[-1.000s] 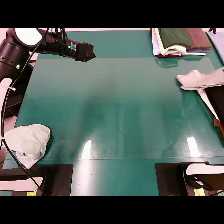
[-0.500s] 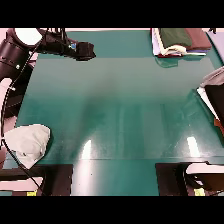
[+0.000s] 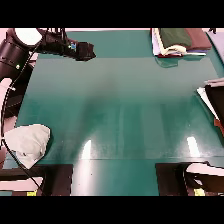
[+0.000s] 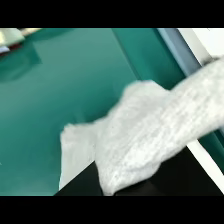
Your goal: Fold the shirts.
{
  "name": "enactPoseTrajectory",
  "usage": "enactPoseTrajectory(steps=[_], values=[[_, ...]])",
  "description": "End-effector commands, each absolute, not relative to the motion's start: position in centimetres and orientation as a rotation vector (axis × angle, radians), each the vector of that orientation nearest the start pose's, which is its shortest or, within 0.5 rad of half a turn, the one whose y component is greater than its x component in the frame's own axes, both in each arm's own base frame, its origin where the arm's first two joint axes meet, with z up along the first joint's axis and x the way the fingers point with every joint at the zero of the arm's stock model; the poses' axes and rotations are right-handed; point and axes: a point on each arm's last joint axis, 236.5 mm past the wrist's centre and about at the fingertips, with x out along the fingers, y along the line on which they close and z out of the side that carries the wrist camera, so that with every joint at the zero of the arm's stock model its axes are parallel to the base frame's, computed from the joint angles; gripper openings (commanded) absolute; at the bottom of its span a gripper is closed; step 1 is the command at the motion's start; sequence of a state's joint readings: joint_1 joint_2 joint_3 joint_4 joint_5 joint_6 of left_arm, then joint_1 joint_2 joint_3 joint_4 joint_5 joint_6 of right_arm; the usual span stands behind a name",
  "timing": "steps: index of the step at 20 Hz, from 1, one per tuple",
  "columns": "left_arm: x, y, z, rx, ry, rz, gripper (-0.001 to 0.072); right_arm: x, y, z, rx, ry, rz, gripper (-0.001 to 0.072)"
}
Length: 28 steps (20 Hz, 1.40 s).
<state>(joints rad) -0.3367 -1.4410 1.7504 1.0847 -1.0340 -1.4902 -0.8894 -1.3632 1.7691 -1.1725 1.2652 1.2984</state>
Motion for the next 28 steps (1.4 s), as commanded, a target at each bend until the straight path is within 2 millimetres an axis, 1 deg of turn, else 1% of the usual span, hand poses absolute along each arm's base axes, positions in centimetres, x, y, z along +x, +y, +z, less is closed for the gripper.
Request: enactPoseTrajectory(steps=[1, 4, 6, 7, 8, 9, 10, 11, 12, 13, 14, 15, 16, 17, 18, 19, 20, 21, 22, 24, 25, 26, 27, 28], values=[[45.4, -26.0, 21.5, -0.187, 0.749, -0.659, 0.0023, 29.6, -31.3, 18.5, 0.379, 0.820, -0.557, 0.0012], [45.2, -26.0, 21.2, -0.165, 0.755, -0.670, 0.0023, 25.4, -31.2, 15.7, 0.455, 0.862, -0.623, 0.0012], [44.9, -26.0, 21.0, -0.155, 0.767, -0.676, 0.0023, 23.2, -31.5, 14.3, 0.489, 0.868, -0.667, 0.0017], [44.8, -26.0, 20.9, -0.153, 0.772, -0.677, 0.0024, 22.4, -31.7, 13.9, 0.504, 0.868, -0.685, 0.0109], [44.8, -26.0, 20.9, -0.152, 0.774, -0.677, 0.0023, 21.7, -31.9, 13.7, 0.517, 0.867, -0.703, 0.0325], [44.8, -26.0, 20.9, -0.153, 0.773, -0.677, 0.0023, 21.2, -32.3, 13.8, 0.529, 0.860, -0.717, 0.0472], [44.8, -26.0, 20.9, -0.153, 0.773, -0.677, 0.0023, 20.8, -32.4, 14.1, 0.538, 0.851, -0.723, 0.0501], [44.8, -26.0, 20.9, -0.154, 0.773, -0.677, 0.0024, 21.4, -32.2, 14.9, 0.545, 0.830, -0.705, 0.0501], [44.9, -26.0, 20.9, -0.155, 0.771, -0.677, 0.0023, 22.5, -31.7, 16.1, 0.556, 0.788, -0.669, 0.0501], [44.9, -26.0, 21.0, -0.157, 0.769, -0.677, 0.0023, 24.3, -30.8, 17.3, 0.568, 0.739, -0.615, 0.0501], [44.8, -26.1, 21.1, -0.163, 0.769, -0.681, 0.0024, 26.6, -29.2, 18.9, 0.581, 0.686, -0.533, 0.0501], [44.9, -26.2, 21.2, -0.169, 0.765, -0.684, 0.0024, 29.2, -27.0, 20.3, 0.593, 0.643, -0.436, 0.0500], [44.9, -26.3, 21.3, -0.177, 0.763, -0.686, 0.0024, 31.6, -24.4, 21.4, 0.599, 0.617, -0.336, 0.0500], [44.9, -26.3, 21.3, -0.185, 0.765, -0.682, 0.0024, 34.0, -21.1, 22.2, 0.603, 0.606, -0.222, 0.0500], [44.8, -26.3, 21.2, -0.183, 0.769, -0.683, 0.0024, 36.0, -17.6, 22.7, 0.599, 0.611, -0.115, 0.0500], [44.7, -26.3, 21.1, -0.181, 0.775, -0.685, 0.0024, 37.7, -13.8, 22.9, 0.572, 0.632, -0.017, 0.0500], [44.8, -26.3, 21.3, -0.183, 0.768, -0.683, 0.0024, 38.9, -10.3, 23.0, 0.539, 0.656, 0.069, 0.0500], [45.1, -26.3, 21.5, -0.186, 0.756, -0.681, 0.0024, 39.8, -6.3, 22.8, 0.498, 0.686, 0.159, 0.0500], [45.3, -26.3, 21.7, -0.189, 0.743, -0.678, 0.0024, 40.3, -2.9, 22.8, 0.463, 0.705, 0.237, 0.0500], [45.8, -26.3, 22.2, -0.197, 0.714, -0.671, 0.0024, 40.9, 3.5, 23.1, 0.405, 0.716, 0.377, 0.0499], [46.0, -26.3, 22.4, -0.201, 0.703, -0.668, 0.0024, 41.0, 6.0, 23.1, 0.364, 0.717, 0.422, 0.0498], [46.3, -26.3, 22.6, -0.205, 0.688, -0.664, 0.0024, 40.9, 8.0, 23.2, 0.333, 0.717, 0.459, 0.0473], [46.5, -26.2, 22.9, -0.209, 0.675, -0.661, 0.0024, 40.7, 9.8, 23.0, 0.291, 0.721, 0.488, 0.0345], [46.7, -26.2, 23.1, -0.213, 0.661, -0.657, 0.0024, 40.5, 11.1, 22.8, 0.260, 0.727, 0.511, 0.0181]])
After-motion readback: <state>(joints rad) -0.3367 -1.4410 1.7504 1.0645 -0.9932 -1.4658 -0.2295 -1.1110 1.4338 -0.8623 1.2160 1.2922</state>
